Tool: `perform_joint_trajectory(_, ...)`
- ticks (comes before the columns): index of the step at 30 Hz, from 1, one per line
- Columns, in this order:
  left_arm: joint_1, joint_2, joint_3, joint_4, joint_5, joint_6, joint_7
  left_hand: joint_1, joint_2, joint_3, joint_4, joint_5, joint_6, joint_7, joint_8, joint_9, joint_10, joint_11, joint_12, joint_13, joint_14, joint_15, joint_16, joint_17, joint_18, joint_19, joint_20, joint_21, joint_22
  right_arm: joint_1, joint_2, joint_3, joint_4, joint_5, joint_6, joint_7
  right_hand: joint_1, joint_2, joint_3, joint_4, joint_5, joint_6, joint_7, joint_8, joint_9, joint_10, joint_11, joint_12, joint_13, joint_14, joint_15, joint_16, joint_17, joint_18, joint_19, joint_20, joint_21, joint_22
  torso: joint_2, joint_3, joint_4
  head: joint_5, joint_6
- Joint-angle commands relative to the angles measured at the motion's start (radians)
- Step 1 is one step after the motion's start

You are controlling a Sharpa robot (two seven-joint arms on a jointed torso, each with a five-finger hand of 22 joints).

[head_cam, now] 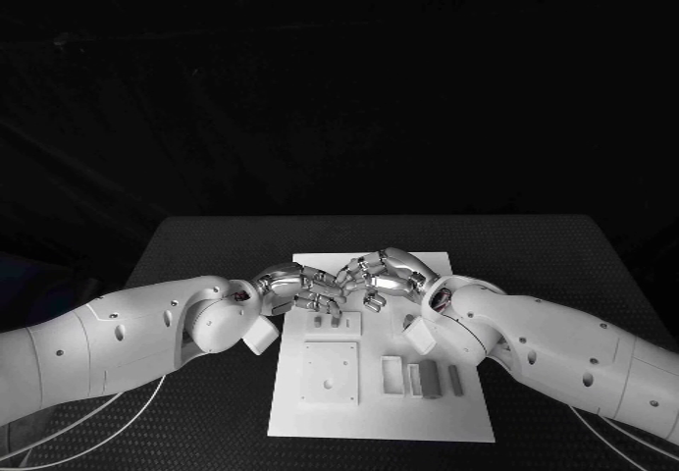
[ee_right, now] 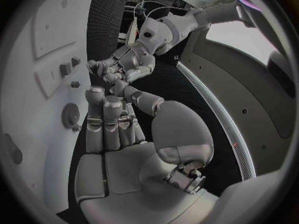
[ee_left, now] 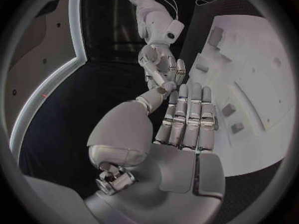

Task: Assemble the parts on the task board

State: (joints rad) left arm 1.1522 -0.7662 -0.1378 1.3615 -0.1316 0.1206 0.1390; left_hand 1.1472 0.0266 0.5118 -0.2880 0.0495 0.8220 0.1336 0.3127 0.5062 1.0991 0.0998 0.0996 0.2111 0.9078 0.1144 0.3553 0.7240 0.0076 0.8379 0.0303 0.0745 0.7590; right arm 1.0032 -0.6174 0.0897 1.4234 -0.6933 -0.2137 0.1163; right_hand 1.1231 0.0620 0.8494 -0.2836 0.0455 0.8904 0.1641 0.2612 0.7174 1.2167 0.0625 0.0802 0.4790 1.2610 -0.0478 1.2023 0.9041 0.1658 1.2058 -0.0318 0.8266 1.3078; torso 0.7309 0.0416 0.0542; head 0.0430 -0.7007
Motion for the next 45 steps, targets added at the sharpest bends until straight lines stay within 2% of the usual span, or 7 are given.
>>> perform_joint_trajectory(1,0.001,0.001,0.001,0.003,-0.005,0.026,0.012,-0.006,0.007,0.004,0.000,-0.001,0.006,0.001,0.005,-0.001,0.009,0.000,0.005,0.001,0.007,0.002,-0.004,0.001,-0.008,0.002,0.000,-0.003,-0.001,-0.001,0.000,0.000,-0.002,-0.010,-0.003,0.004,-0.003,0.005,0.008,0.001,0.003,-0.004,-0.001,-0.001,0.002,0.003,0.008,-0.005,-0.003,0.000,0.005,0.001,0.002,0.096,0.003,-0.002,-0.002,0.019,0.000,0.0002,-0.0001,-0.001,0.000)
perform_joint_trajectory(12,0.001,0.002,0.001,0.002,0.001,0.031,0.014,-0.052,-0.005,-0.023,0.001,0.000,0.009,0.011,0.002,-0.007,0.009,0.012,0.001,0.005,0.009,0.004,-0.006,0.005,-0.008,0.003,0.000,-0.003,-0.003,-0.001,0.001,0.000,-0.003,-0.046,-0.022,-0.001,-0.006,0.000,0.015,-0.002,0.003,0.002,-0.004,0.003,0.007,0.015,0.005,-0.004,-0.007,0.002,0.002,0.003,0.002,0.096,0.006,-0.005,0.000,0.019,0.000,0.0004,0.0000,-0.003,-0.001)
perform_joint_trajectory(22,0.001,0.005,0.001,0.004,0.001,0.024,0.012,-0.082,-0.017,-0.057,0.000,0.000,0.033,0.021,0.010,-0.008,0.000,0.036,-0.006,0.008,0.011,0.010,-0.009,0.009,-0.008,0.003,-0.001,-0.003,-0.005,-0.001,0.003,0.000,-0.001,-0.055,-0.021,-0.002,-0.006,-0.002,0.017,-0.003,0.003,0.004,-0.005,0.004,0.008,0.020,0.003,-0.003,-0.009,0.003,0.001,0.003,0.003,0.096,0.007,-0.006,0.001,0.019,0.000,0.0003,0.0001,-0.005,-0.002)
perform_joint_trajectory(45,0.001,0.012,0.001,0.009,0.001,0.001,0.017,-0.045,-0.003,-0.057,-0.003,0.000,0.067,0.010,0.019,-0.011,0.016,0.031,0.001,0.023,0.022,0.006,-0.008,0.019,-0.008,0.004,-0.003,-0.003,-0.010,-0.001,0.005,0.000,0.002,-0.062,-0.015,-0.008,-0.006,-0.004,0.018,-0.004,0.003,0.006,-0.007,0.005,0.010,0.024,0.002,-0.003,-0.010,0.003,0.000,0.004,0.003,0.096,0.008,-0.007,0.002,0.019,0.000,0.0004,-0.0001,-0.006,-0.004)
